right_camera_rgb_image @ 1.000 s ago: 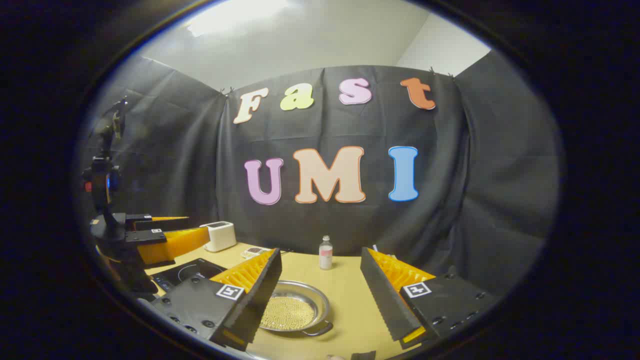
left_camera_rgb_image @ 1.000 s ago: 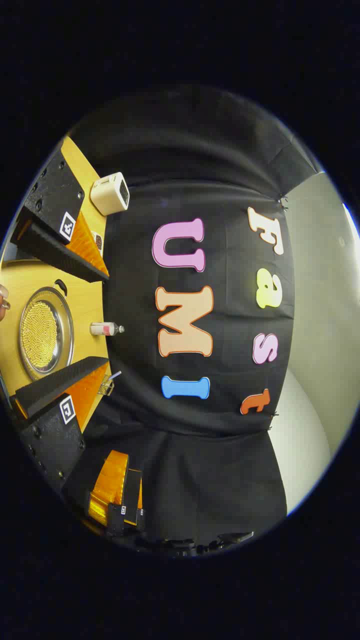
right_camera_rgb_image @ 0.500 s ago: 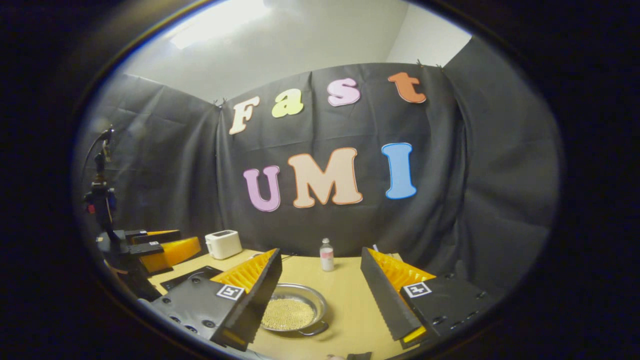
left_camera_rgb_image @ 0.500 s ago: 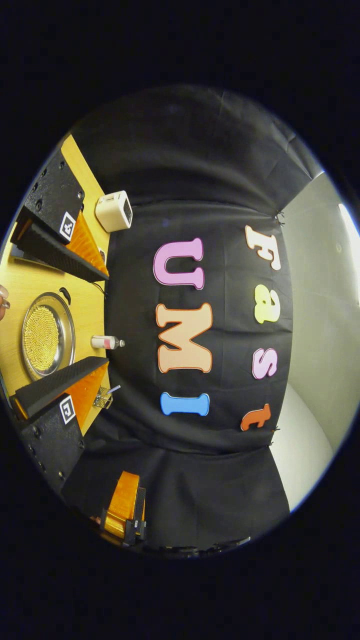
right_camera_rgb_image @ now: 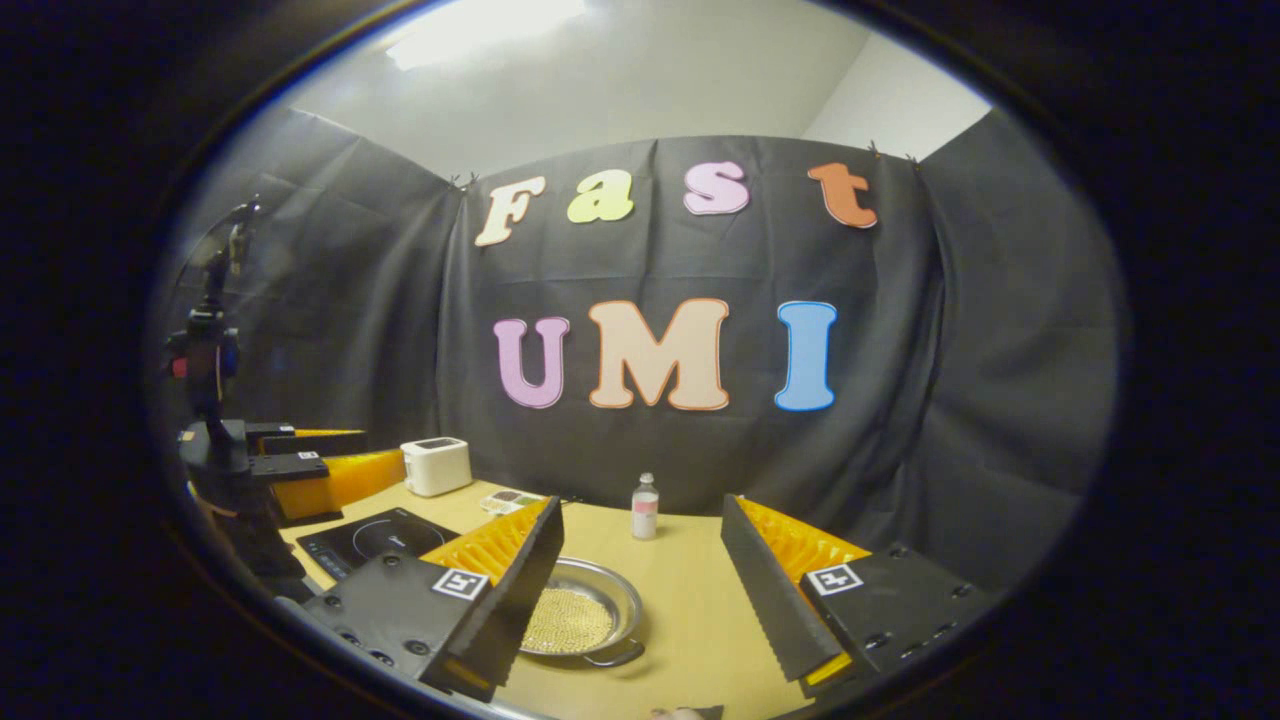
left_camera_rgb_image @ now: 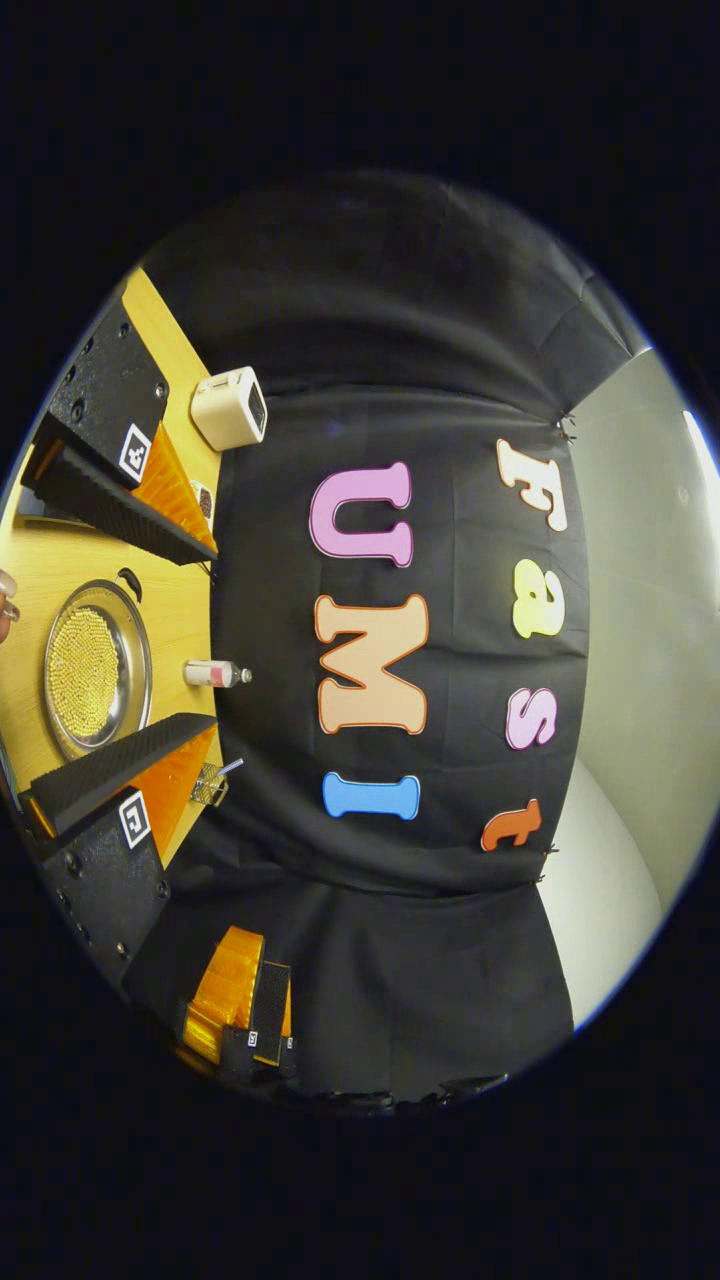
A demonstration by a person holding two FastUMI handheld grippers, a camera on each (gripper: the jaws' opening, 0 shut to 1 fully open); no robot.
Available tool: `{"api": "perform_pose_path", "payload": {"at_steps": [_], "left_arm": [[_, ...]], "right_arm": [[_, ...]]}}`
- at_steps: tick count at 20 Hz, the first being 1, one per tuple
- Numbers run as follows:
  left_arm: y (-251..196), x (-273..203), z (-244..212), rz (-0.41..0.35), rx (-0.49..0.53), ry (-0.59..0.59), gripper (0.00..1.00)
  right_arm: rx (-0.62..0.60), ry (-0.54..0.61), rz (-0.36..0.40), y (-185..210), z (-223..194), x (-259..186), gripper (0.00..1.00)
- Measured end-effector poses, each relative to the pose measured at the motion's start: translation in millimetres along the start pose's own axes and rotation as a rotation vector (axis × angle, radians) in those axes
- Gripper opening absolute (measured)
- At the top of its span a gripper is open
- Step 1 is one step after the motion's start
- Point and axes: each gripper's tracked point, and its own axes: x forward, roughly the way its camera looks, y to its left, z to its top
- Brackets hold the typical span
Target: First push the handle of the pot to place it horizontally, then grasp the pot with both hands and set it on the induction cooktop.
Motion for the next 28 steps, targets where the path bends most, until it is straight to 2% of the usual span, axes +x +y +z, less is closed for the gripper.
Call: {"api": "perform_pose_path", "payload": {"at_steps": [7, 13, 14, 15, 16, 19, 20, 22, 24, 25, 27, 28], "left_arm": [[5, 13, -7, -0.009, -0.007, 0.022, 0.96], [11, 20, -13, -0.008, -0.003, 0.04, 0.96], [12, 21, -14, -0.009, -0.003, 0.04, 0.93], [13, 22, -14, -0.01, -0.003, 0.041, 0.93], [13, 23, -15, -0.01, -0.002, 0.04, 0.96], [16, 26, -16, -0.012, -0.003, 0.045, 0.96], [16, 26, -17, -0.013, -0.003, 0.047, 0.93], [16, 27, -17, -0.016, -0.002, 0.048, 0.93], [17, 28, -19, -0.015, 0.0, 0.053, 0.96], [17, 28, -20, -0.014, 0.0, 0.055, 0.93], [18, 26, -20, -0.009, -0.006, 0.057, 0.96], [18, 27, -21, -0.007, -0.009, 0.058, 0.93]], "right_arm": [[0.021, 0.03, -0.036, -8, -11, 13, 0.94], [0.018, 0.037, -0.012, 2, -16, 23, 0.94], [0.017, 0.034, -0.015, 2, -15, 23, 0.94], [0.013, 0.035, -0.021, 0, -15, 24, 0.99], [0.013, 0.041, -0.01, 3, -17, 26, 0.94], [0.022, 0.065, 0.008, 9, -22, 29, 0.82], [0.027, 0.073, 0.011, 10, -26, 30, 0.83], [0.036, 0.088, 0.002, 10, -30, 28, 0.82], [0.035, 0.102, 0.001, 11, -35, 33, 0.56], [0.036, 0.111, 0.001, 11, -37, 33, 0.55], [0.03, 0.122, -0.016, 7, -42, 38, 0.53], [0.026, 0.124, -0.019, 6, -41, 34, 0.44]]}}
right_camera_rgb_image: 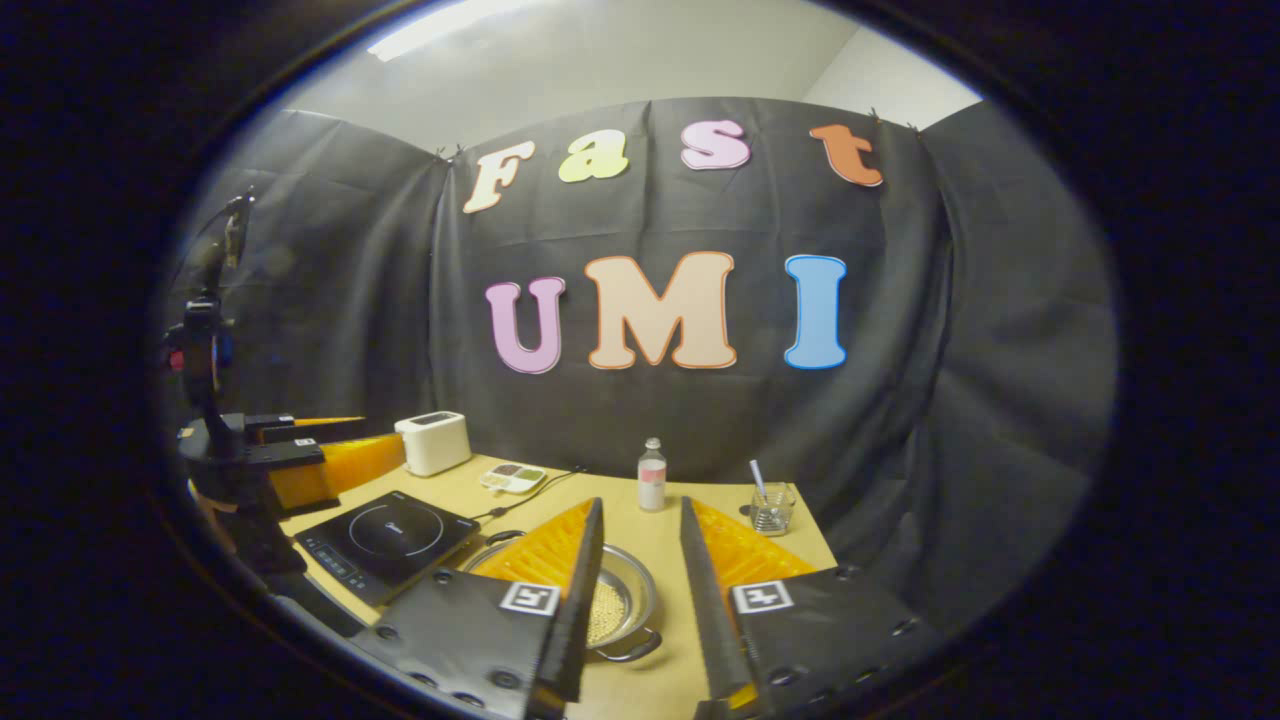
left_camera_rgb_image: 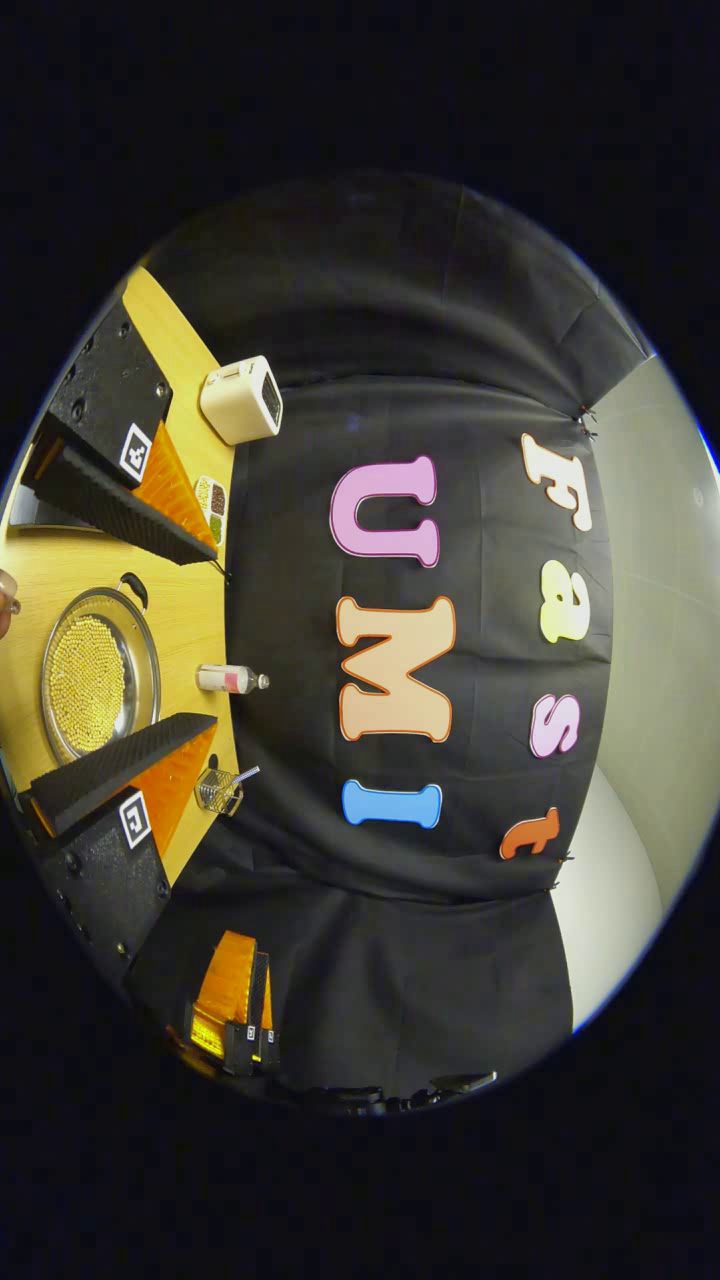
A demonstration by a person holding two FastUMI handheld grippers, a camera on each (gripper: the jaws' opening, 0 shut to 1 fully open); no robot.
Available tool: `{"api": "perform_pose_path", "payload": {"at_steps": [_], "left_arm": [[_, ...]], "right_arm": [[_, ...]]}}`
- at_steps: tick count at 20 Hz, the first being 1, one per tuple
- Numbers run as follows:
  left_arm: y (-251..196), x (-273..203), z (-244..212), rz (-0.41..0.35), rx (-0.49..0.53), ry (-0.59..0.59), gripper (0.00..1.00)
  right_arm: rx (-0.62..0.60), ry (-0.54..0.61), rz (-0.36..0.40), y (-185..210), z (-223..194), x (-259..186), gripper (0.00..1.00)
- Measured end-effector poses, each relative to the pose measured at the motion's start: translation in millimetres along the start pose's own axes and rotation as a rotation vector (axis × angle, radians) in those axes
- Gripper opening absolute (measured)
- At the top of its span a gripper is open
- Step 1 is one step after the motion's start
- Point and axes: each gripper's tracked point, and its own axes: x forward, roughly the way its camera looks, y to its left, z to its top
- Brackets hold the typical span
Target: First push the handle of the pot to place it horizontally, then grasp the pot with both hands and set it on the induction cooktop.
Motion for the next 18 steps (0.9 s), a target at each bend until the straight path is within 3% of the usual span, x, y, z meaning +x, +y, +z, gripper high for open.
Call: {"api": "perform_pose_path", "payload": {"at_steps": [1, 2, 5, 6, 9, 11, 13, 18], "left_arm": [[0, -1, 0, 0.001, -0.002, 0.002, 0.93], [-1, 0, -2, 0.002, -0.003, 0.005, 0.96], [-1, -1, -6, 0.019, -0.012, 0.017, 0.93], [-2, -3, -7, 0.027, -0.017, 0.021, 0.96], [-4, -6, -12, 0.051, -0.024, 0.031, 0.93], [-5, -8, -12, 0.064, -0.014, 0.025, 0.94], [-8, -5, -15, 0.057, -0.001, 0.028, 0.96], [-9, 16, -22, 0.0, 0.001, 0.04, 0.96]], "right_arm": [[0.002, 0.005, 0.011, 2, -2, 0, 0.24], [0.005, 0.016, 0.026, 5, -6, 0, 0.24], [-0.016, 0.052, 0.025, -4, -22, 5, 0.24], [-0.024, 0.052, 0.024, -5, -21, 12, 0.18], [-0.013, 0.088, 0.079, 6, -32, 2, 0.04], [-0.025, 0.112, 0.074, -2, -46, -1, 0.1], [0.007, 0.161, 0.102, 3, -59, 4, 0.0], [0.043, 0.247, 0.092, 8, -97, 17, 0.02]]}}
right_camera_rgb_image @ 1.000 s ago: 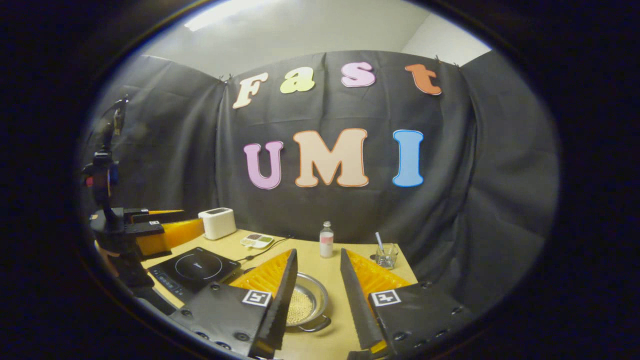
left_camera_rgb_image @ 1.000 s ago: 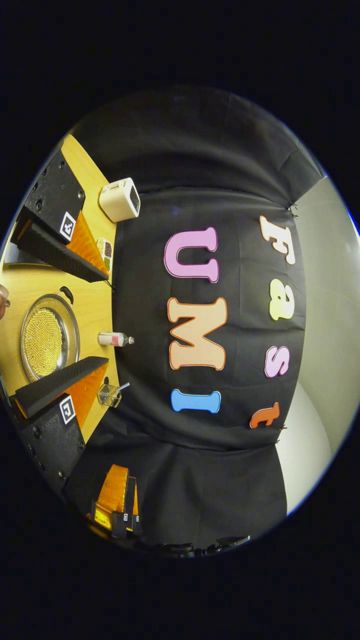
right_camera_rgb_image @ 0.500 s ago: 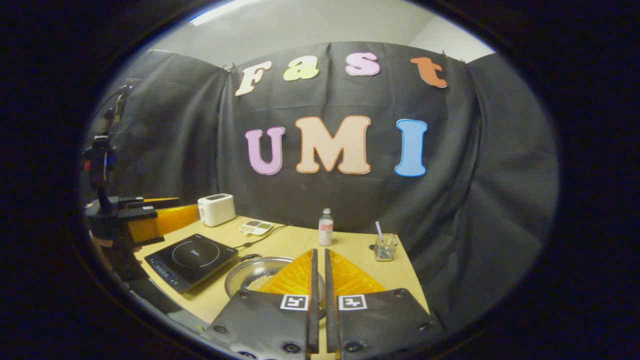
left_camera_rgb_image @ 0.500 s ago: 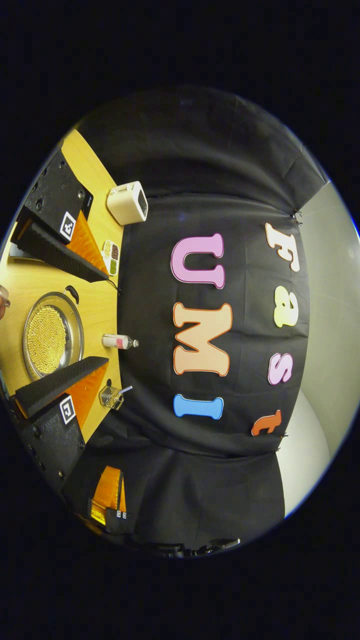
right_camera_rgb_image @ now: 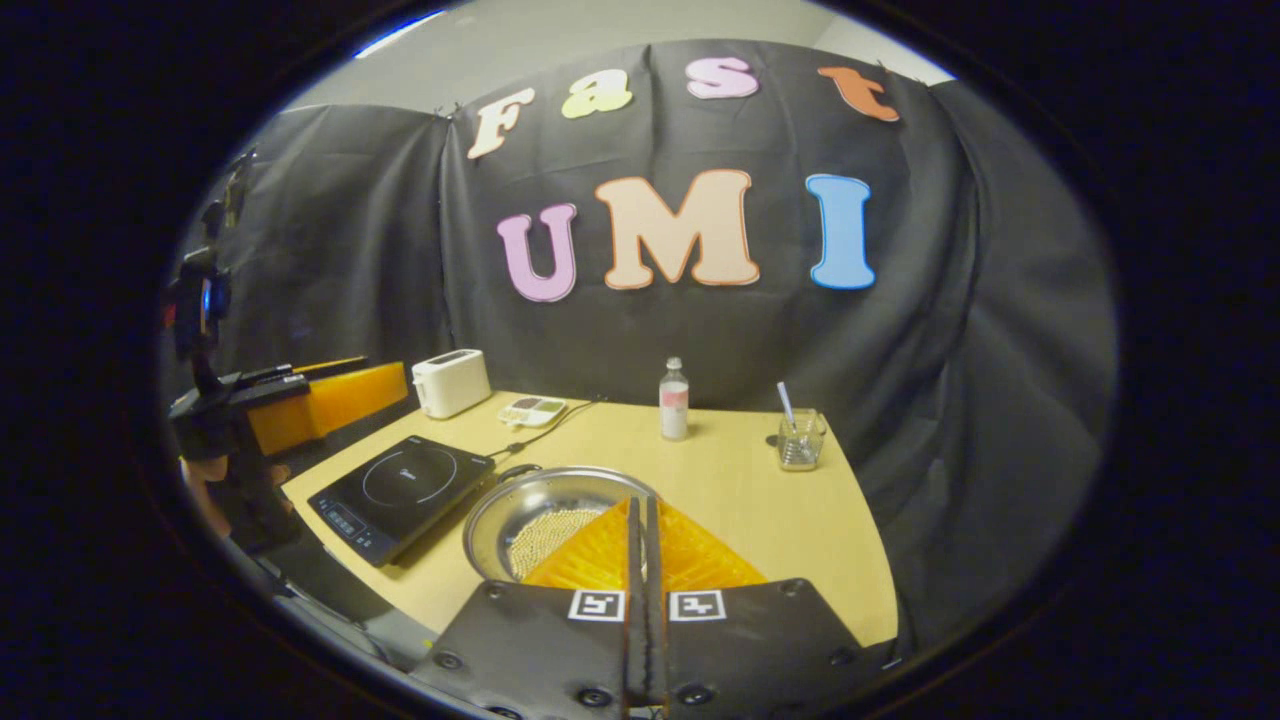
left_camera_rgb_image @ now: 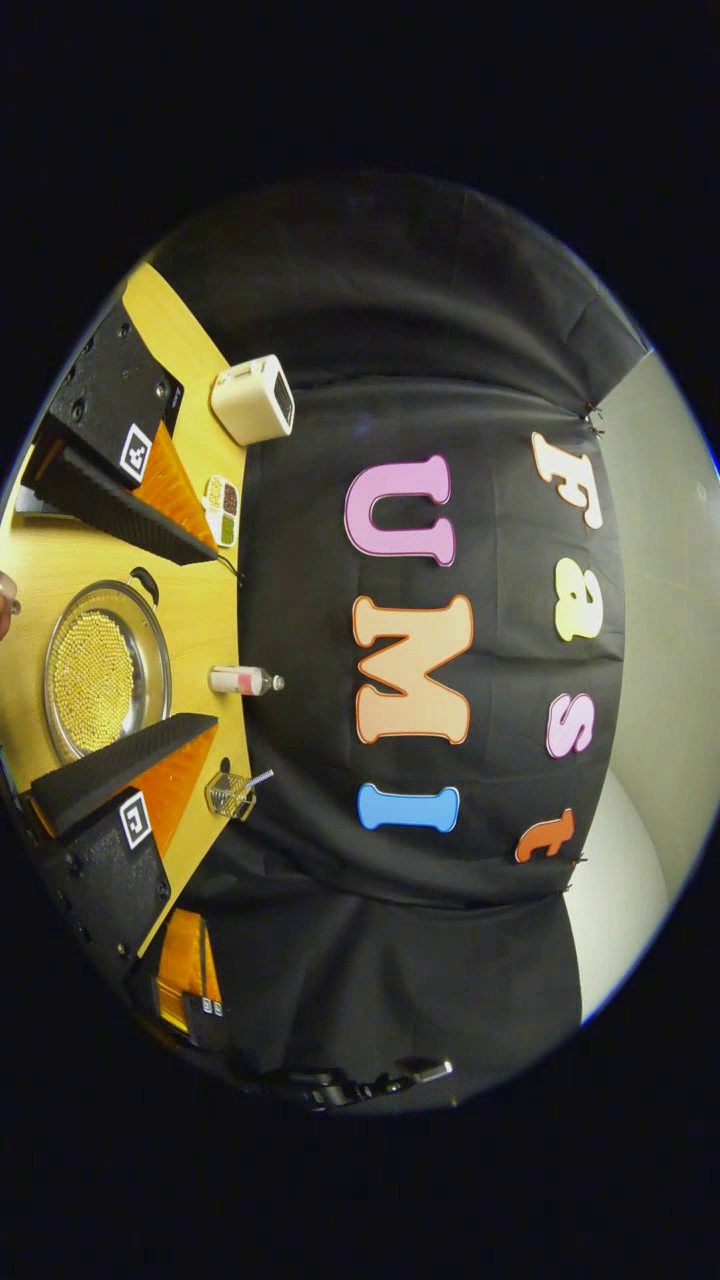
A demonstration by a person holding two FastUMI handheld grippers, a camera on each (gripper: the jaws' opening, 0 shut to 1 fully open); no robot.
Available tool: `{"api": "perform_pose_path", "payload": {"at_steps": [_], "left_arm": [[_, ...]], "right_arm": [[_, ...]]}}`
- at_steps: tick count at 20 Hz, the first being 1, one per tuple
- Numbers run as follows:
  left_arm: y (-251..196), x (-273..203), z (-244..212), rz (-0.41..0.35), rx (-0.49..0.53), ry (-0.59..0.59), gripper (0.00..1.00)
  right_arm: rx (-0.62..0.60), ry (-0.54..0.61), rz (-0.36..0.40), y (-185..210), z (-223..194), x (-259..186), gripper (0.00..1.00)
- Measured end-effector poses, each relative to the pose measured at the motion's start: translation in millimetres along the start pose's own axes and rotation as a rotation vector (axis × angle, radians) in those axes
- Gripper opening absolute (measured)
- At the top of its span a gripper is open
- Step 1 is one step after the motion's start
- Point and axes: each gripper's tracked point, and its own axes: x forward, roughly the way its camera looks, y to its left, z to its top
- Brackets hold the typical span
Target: First push the handle of the pot to place it horizontally, then grasp the pot with both hands and set it on the induction cooktop.
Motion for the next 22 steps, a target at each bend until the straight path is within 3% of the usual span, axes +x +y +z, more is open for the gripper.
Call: {"api": "perform_pose_path", "payload": {"at_steps": [2, 9, 18, 22], "left_arm": [[5, 8, -8, -0.014, -0.02, 0.017, 0.93], [25, 27, -33, -0.028, -0.028, 0.078, 0.97], [42, 36, -58, -0.009, 0.035, 0.129, 0.97], [49, 39, -66, 0.008, 0.015, 0.153, 0.97]], "right_arm": [[0.007, 0.058, 0.001, 4, -24, 10, 0.02], [0.048, 0.253, -0.002, 19, -105, 26, 0.02], [0.112, 0.421, 0.036, 38, -167, 41, 0.02], [0.125, 0.48, 0.045, 39, -185, 49, 0.02]]}}
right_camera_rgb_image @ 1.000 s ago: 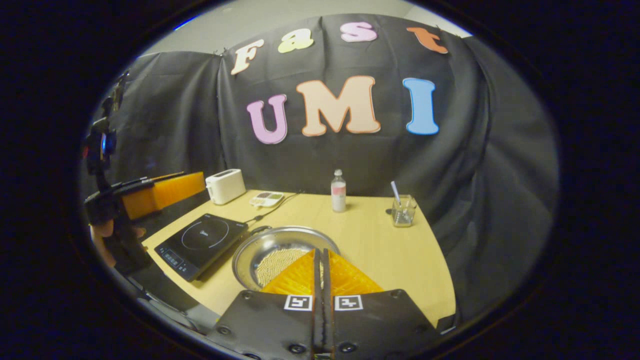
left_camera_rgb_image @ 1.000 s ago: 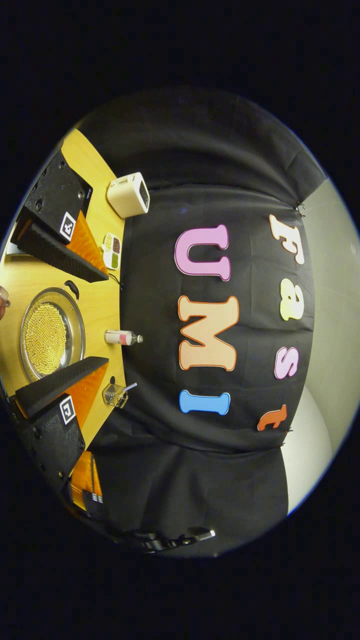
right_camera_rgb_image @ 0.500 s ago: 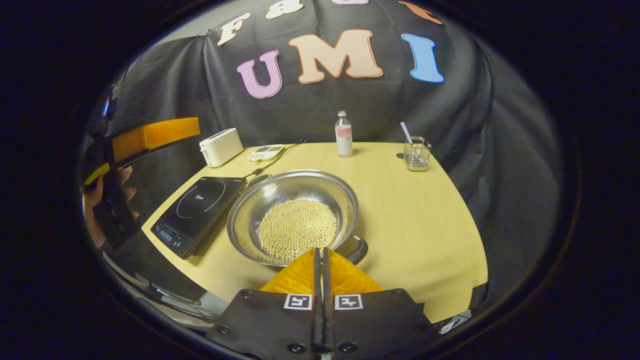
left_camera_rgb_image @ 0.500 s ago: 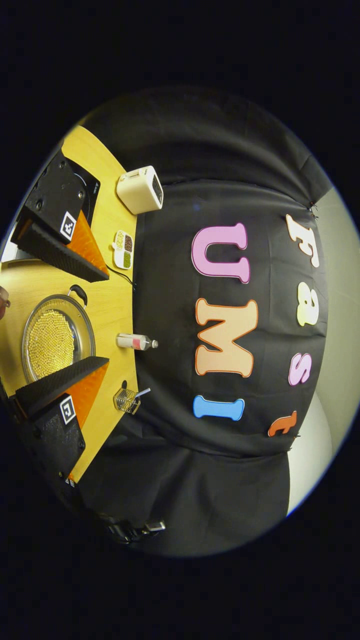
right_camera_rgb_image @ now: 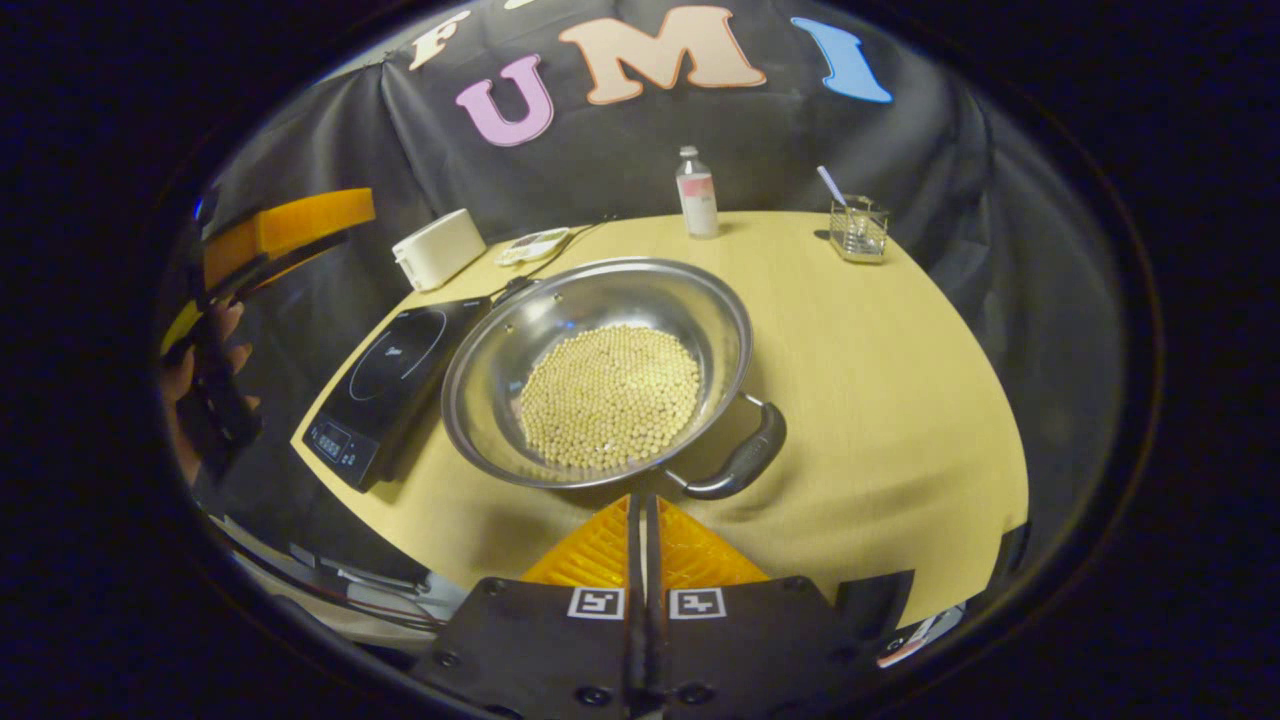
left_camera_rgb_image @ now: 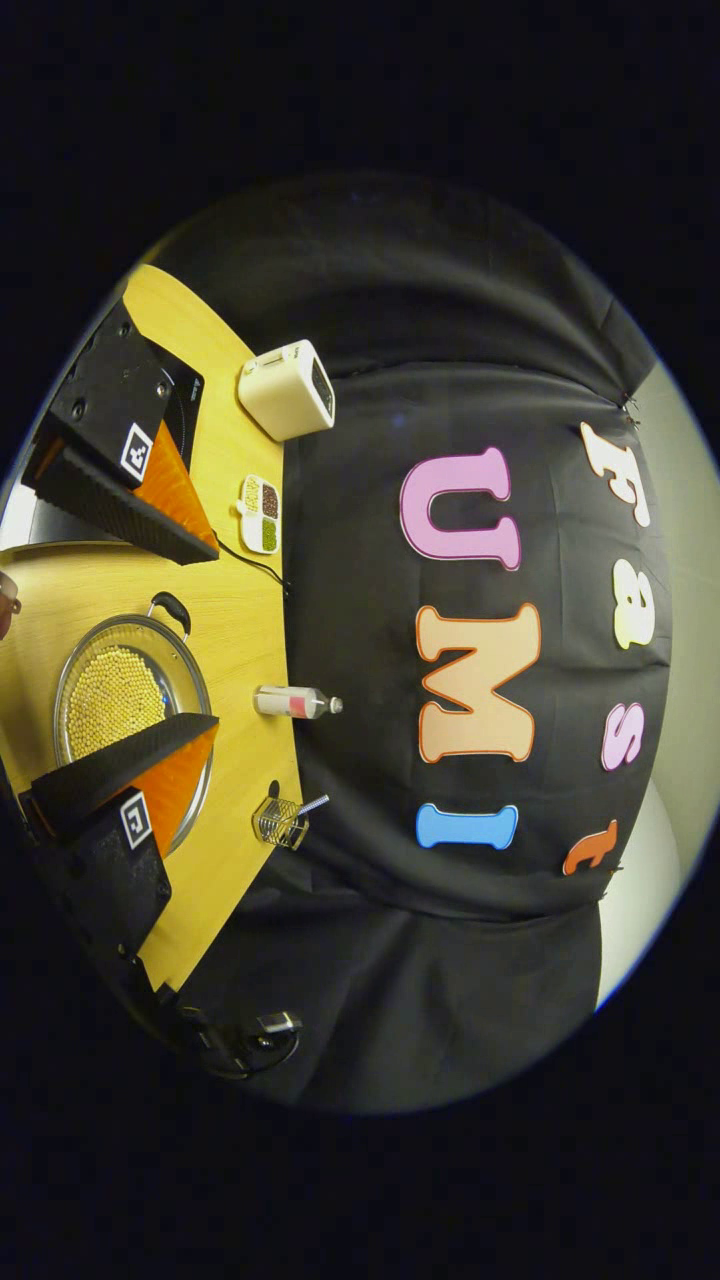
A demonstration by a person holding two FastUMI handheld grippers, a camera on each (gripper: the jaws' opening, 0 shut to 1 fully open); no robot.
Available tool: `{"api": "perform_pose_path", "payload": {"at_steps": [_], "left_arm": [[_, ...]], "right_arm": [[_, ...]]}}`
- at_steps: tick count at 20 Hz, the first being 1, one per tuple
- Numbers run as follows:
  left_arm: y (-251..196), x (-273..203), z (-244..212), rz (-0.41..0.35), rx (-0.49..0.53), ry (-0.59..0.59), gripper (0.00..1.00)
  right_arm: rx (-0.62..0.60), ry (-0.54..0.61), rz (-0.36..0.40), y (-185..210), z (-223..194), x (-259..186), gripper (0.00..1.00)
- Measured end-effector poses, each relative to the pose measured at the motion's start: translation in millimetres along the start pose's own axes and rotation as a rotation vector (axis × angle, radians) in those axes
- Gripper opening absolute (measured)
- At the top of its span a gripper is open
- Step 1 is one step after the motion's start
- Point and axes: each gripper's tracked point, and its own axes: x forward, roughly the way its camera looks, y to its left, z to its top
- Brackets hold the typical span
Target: First push the handle of the pot to place it horizontally, then grasp the pot with both hands and set it on the induction cooktop.
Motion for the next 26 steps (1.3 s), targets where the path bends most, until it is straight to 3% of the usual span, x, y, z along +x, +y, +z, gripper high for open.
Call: {"api": "perform_pose_path", "payload": {"at_steps": [10, 26], "left_arm": [[24, 0, -9, 0.067, -0.018, 0.031, 0.97], [44, -4, -16, 0.128, -0.027, 0.058, 0.97]], "right_arm": [[-0.015, 0.041, -0.019, -20, -1, 15, 0.02], [-0.065, 0.013, -0.084, -67, 28, 32, 0.02]]}}
